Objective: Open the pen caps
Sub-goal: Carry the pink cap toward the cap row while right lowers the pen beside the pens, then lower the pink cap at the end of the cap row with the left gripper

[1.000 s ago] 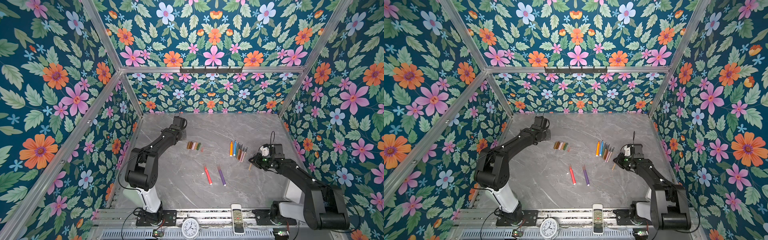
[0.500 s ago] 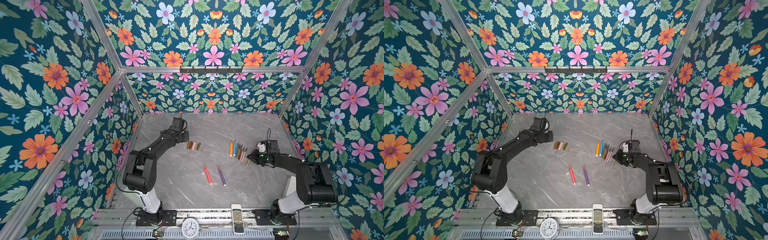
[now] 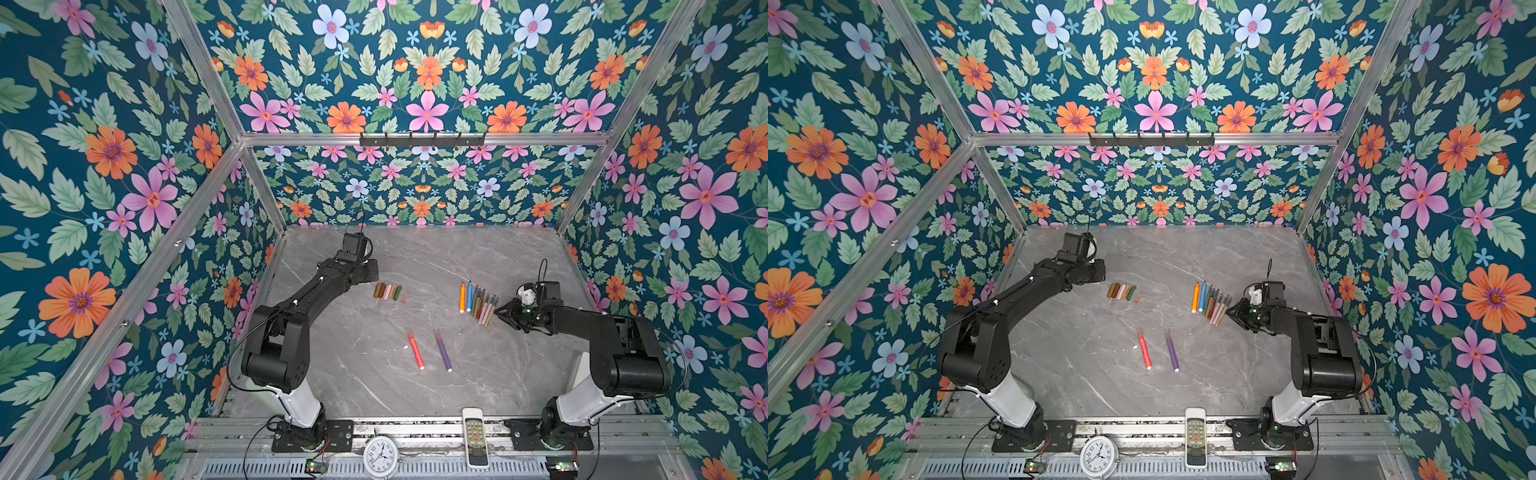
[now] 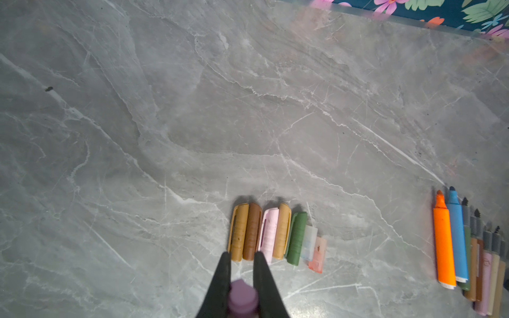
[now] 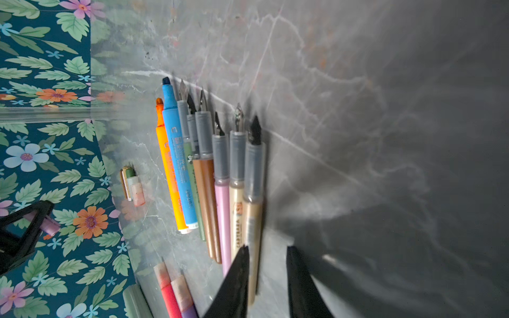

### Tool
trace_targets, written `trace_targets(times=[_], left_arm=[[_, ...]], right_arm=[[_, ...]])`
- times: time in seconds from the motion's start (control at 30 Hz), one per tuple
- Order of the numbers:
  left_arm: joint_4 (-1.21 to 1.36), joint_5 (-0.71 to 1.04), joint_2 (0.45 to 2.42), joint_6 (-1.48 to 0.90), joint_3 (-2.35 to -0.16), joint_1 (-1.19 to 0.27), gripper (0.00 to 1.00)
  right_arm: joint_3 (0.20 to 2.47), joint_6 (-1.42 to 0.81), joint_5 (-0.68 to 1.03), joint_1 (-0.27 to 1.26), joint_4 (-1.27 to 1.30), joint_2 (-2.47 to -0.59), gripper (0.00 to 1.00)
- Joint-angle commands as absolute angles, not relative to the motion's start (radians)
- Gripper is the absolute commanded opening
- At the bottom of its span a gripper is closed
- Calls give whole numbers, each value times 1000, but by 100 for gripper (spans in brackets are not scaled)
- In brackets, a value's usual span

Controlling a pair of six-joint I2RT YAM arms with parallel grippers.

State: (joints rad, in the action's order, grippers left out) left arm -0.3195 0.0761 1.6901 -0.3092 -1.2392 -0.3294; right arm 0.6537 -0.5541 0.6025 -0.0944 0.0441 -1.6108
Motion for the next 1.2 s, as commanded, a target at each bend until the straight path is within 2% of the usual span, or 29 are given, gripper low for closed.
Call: trace_targets(times=[0.0,0.27,0.5,0.8,1.17], left_arm=[[-319,80,1675,-308,-1233,-330,0],[-329,68,1691,-301,-1243,-328,0],[-360,57,1803,-269,-1311,-302,1],[-377,127,1920,-259,-1385,-277,4],[-384,157,1963,-259,-1363,-274,7]], right_arm=[[651,-555,625,-96,72,-1605,28],[645,-555,626,-96,78,-1601,29],[633,-554,627,-96,93,-1587,29],[620,-551,630,-95,103,-1573,29],[611,-551,630,-95,113,-1563,28]])
